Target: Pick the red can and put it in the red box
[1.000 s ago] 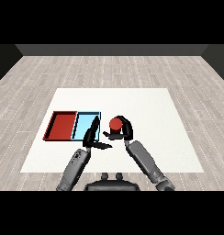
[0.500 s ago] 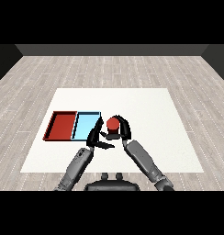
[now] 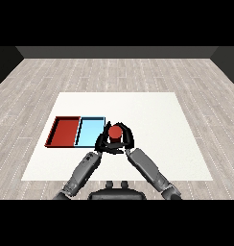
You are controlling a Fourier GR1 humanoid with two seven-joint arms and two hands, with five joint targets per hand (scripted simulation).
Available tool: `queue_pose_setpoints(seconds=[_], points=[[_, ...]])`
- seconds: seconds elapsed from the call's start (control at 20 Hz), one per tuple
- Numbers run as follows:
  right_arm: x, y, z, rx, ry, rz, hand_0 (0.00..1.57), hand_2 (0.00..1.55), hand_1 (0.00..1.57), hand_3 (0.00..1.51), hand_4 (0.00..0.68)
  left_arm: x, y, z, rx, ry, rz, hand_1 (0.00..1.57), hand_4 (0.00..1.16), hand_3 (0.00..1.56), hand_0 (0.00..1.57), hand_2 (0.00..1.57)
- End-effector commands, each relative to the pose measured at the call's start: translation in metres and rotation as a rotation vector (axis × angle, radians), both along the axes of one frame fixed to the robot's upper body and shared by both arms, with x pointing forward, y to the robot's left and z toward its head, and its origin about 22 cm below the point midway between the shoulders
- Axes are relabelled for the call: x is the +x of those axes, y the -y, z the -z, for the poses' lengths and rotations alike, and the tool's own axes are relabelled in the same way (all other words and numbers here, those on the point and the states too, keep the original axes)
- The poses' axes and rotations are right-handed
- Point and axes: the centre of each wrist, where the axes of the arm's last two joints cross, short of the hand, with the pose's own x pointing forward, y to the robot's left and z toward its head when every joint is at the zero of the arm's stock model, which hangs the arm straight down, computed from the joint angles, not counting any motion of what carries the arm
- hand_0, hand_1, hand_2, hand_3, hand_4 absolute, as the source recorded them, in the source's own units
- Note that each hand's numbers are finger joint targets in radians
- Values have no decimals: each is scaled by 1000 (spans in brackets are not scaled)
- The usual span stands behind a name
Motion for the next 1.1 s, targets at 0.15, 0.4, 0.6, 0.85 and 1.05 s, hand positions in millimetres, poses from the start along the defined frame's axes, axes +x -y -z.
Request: queue_pose_setpoints(seconds=[0.15, 0.4, 0.6, 0.85, 1.05], points=[[10, -28, -19, 8, 28, -35, 1494, 1447, 1494, 1378, 617, 2, -5, 2, 17, 11, -7, 0, 0, 0, 0, 0], [-6, -16, 2, -2, 9, -33, 1482, 1455, 1482, 1375, 620, -5, -3, -9, -6, 13, 18, 0, 0, 0, 0, 0], [-3, -22, 2, 19, 15, -57, 1487, 1457, 1487, 1372, 646, -7, 15, -10, 1, 1, -1, 0, 217, 0, 0, 0], [5, -15, 11, -15, 10, -44, 1473, 1450, 1473, 1365, 626, -3, 13, -6, 54, -31, -210, 742, 824, 707, 742, 887], [17, -19, -10, 18, 1, -60, 1529, 1458, 1529, 1379, 626, 3, 15, -13, 86, -95, -253, 1571, 912, 1380, 1571, 1497]])
